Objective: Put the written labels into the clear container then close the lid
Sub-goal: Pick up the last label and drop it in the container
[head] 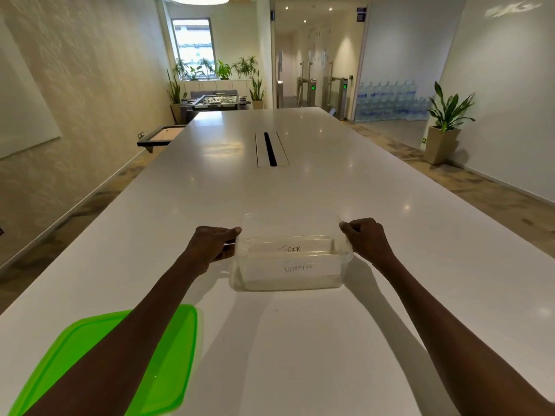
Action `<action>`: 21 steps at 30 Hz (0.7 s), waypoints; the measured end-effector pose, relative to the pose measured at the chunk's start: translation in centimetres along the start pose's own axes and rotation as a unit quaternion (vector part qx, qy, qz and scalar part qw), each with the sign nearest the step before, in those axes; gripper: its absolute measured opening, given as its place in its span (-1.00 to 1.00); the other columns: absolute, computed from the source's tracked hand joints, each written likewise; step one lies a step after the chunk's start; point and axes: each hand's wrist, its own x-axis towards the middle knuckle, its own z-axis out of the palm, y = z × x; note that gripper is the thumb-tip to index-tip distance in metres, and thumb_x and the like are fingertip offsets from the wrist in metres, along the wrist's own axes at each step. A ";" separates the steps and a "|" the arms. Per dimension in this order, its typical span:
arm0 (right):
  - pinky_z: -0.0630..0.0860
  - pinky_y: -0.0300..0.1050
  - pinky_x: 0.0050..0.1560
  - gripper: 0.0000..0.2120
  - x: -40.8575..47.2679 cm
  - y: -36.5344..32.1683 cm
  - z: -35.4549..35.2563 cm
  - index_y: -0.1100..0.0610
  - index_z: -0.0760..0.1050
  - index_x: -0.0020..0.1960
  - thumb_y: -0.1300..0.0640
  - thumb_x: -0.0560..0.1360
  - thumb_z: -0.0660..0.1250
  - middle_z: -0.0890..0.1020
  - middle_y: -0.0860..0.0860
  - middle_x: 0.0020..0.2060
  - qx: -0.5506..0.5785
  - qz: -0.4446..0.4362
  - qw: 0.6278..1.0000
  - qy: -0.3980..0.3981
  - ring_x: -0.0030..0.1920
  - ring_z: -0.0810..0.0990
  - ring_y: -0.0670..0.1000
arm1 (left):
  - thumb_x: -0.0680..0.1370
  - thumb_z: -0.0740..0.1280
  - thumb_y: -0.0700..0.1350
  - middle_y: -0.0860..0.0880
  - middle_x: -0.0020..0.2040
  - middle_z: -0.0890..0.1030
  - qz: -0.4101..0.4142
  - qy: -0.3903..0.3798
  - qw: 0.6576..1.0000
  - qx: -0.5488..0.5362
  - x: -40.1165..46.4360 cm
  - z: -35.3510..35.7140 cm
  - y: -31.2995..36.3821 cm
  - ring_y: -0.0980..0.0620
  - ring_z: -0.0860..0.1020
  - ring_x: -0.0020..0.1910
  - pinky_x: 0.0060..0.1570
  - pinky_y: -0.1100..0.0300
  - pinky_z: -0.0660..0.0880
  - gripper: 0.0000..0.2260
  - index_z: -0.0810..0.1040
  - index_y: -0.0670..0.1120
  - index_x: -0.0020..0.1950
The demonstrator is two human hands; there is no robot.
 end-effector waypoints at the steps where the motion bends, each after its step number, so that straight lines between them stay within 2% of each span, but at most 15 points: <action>1: 0.28 -0.11 -0.34 -0.46 0.1 0.1 -0.1 0.21 0.22 -0.52 0.05 0.55 0.29 0.30 0.06 -0.58 0.002 0.007 1.000 -0.006 -0.50 0.28 0.02 | 0.40 0.52 -0.10 -0.16 -0.17 0.70 0.000 -0.004 1.000 0.004 0.0 -0.2 0.0 -0.05 0.64 -0.26 -0.29 0.21 0.62 -0.84 0.69 -0.18 -0.14; 3: 0.37 -0.08 -0.25 -0.48 0.3 0.1 -0.3 0.31 0.34 -0.45 0.00 0.55 0.29 0.39 0.14 -0.52 0.001 0.021 1.000 -0.022 -0.44 0.39 0.07 | 0.40 0.52 -0.10 -0.15 -0.17 0.68 0.002 -0.013 1.000 0.014 -0.1 -0.7 -0.1 -0.03 0.62 -0.29 -0.30 0.22 0.60 -0.81 0.69 -0.19 -0.10; 6: 0.38 -0.06 -0.19 -0.47 0.5 -0.7 -0.8 0.21 0.32 -0.47 -0.09 0.55 0.28 0.43 0.09 -0.51 -0.031 0.044 0.998 -0.031 -0.39 0.44 0.08 | 0.40 0.52 -0.11 -0.15 -0.14 0.68 0.008 -0.015 1.000 0.021 -0.5 -2.0 -0.1 -0.02 0.64 -0.28 -0.28 0.21 0.60 -0.82 0.68 -0.18 -0.08; 8: 0.46 -0.02 -0.11 -0.51 0.7 -1.6 -1.1 0.14 0.37 -0.45 -0.12 0.54 0.29 0.49 0.05 -0.45 -0.046 0.054 0.997 -0.015 -0.27 0.51 0.11 | 0.40 0.52 -0.10 -0.15 -0.13 0.69 0.015 -0.006 1.000 0.022 -0.8 -3.1 0.0 -0.02 0.65 -0.25 -0.27 0.22 0.60 -0.82 0.68 -0.16 -0.07; 10: 0.50 0.00 0.02 -0.61 0.7 -2.9 -1.2 0.18 0.55 -0.28 -0.11 0.54 0.28 0.62 0.11 -0.25 -0.057 0.041 0.997 0.020 -0.08 0.58 0.16 | 0.41 0.51 -0.10 -0.15 -0.11 0.69 0.023 0.005 0.999 0.028 -1.3 -4.3 0.1 -0.05 0.65 -0.20 -0.26 0.22 0.60 -0.85 0.68 -0.14 -0.08; 12: 0.43 -0.09 -0.01 -0.63 0.4 -4.5 -0.9 0.23 0.61 -0.16 -0.07 0.54 0.27 0.65 0.17 -0.17 -0.057 -0.002 0.996 0.065 -0.03 0.60 0.18 | 0.42 0.50 -0.11 -0.15 -0.11 0.69 0.031 0.015 0.999 0.041 -1.9 -5.6 0.2 -0.07 0.65 -0.17 -0.24 0.22 0.61 -0.88 0.69 -0.11 -0.10; 14: 0.39 -0.15 -0.03 -0.64 -0.2 -6.8 -0.3 0.25 0.66 -0.03 -0.03 0.53 0.29 0.71 0.15 -0.07 -0.050 -0.046 0.992 0.111 0.01 0.63 0.14 | 0.42 0.50 -0.11 -0.14 -0.13 0.69 0.041 0.021 0.997 0.063 -2.5 -7.1 0.3 -0.06 0.65 -0.18 -0.22 0.21 0.62 -0.91 0.69 -0.09 -0.11; 17: 0.33 -0.24 -0.08 -0.72 -1.7 -10.2 0.9 0.20 0.68 0.01 0.01 0.52 0.33 0.71 0.12 -0.07 -0.034 -0.109 0.983 0.144 -0.12 0.62 0.04 | 0.42 0.50 -0.12 -0.16 -0.14 0.68 0.056 0.028 0.991 0.119 -3.7 -9.3 0.1 -0.04 0.62 -0.20 -0.14 0.16 0.63 -0.91 0.69 -0.07 -0.10; 21: 0.44 -0.21 -0.14 -0.84 -4.5 -14.2 3.3 0.10 0.69 -0.04 0.07 0.50 0.37 0.70 0.04 -0.13 -0.001 -0.183 0.977 0.105 -0.24 0.53 -0.10 | 0.42 0.51 -0.15 -0.21 -0.13 0.67 0.066 0.059 0.977 0.192 -5.0 -12.1 -0.5 -0.05 0.58 -0.19 -0.10 0.13 0.56 -0.80 0.68 -0.14 0.02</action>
